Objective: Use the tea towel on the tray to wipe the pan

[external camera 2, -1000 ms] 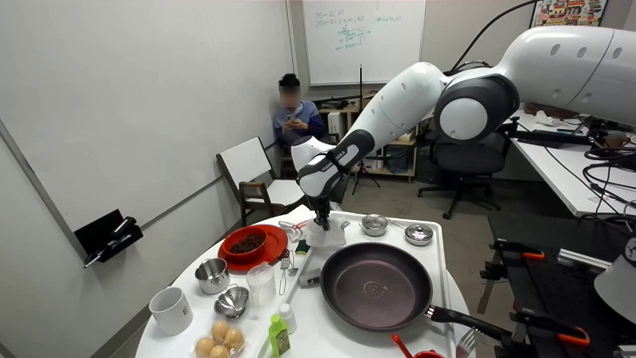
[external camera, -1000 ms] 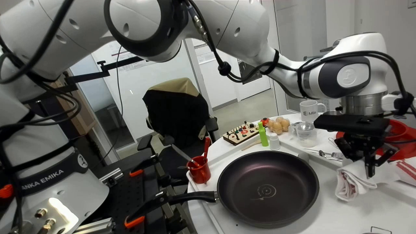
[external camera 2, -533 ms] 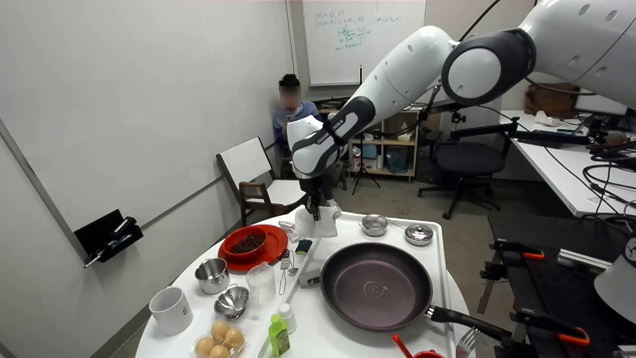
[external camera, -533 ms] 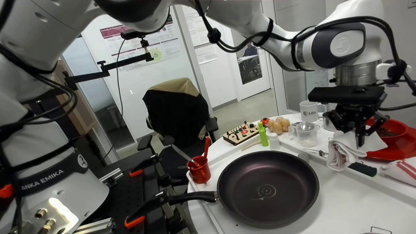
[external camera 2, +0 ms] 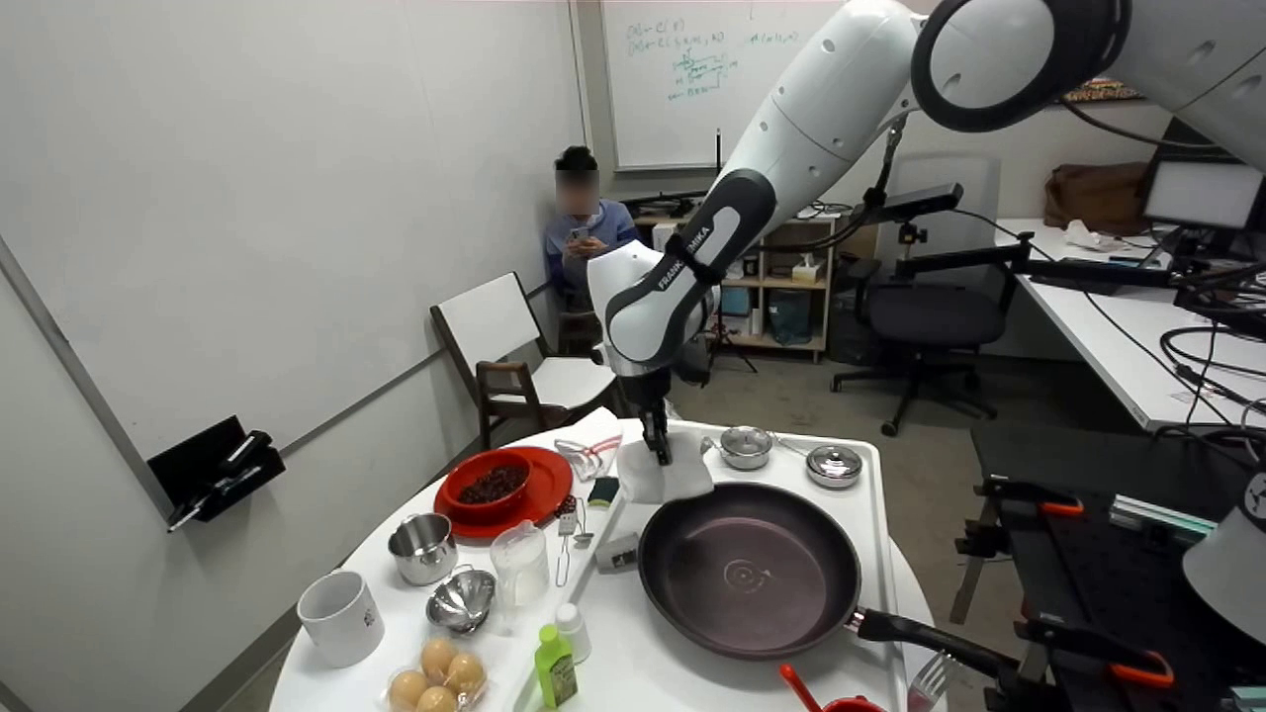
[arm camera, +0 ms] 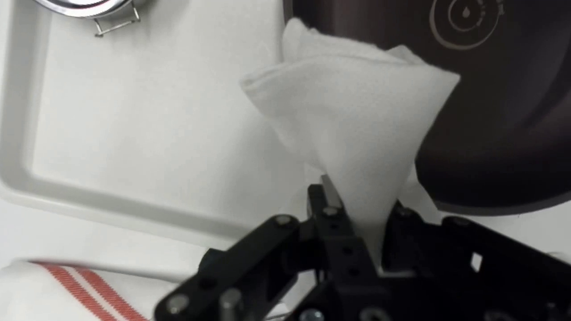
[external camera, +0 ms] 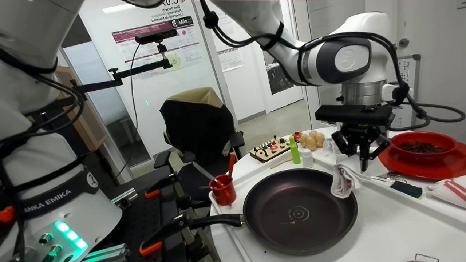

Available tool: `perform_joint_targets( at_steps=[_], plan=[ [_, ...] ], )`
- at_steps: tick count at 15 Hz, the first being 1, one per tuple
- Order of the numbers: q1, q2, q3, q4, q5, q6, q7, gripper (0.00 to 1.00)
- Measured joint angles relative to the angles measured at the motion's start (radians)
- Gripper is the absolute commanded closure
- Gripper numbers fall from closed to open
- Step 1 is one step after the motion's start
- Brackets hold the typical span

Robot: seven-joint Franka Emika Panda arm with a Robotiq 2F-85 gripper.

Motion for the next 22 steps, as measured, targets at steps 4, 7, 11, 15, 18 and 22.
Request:
perform_joint_targets(
  at_steps=[4,7,11,15,18,22],
  plan=[
    [0.024,-0.081,-0.002,-0.194,-0.062,0.095,-0.046,0.93],
    [0.057,-0.115,-0.009,-0.315,-0.093,0.184,-0.034,0.92],
    [0.105,-0.111,-0.017,-0.388,-0.097,0.315,0.019,0.93],
    [0.150,-0.086,-0.035,-0.400,-0.097,0.429,0.092,0.93],
    [0.184,-0.058,-0.071,-0.389,-0.097,0.479,0.139,0.84],
    [0.183,-0.051,-0.071,-0.387,-0.097,0.481,0.141,0.84]
  ],
)
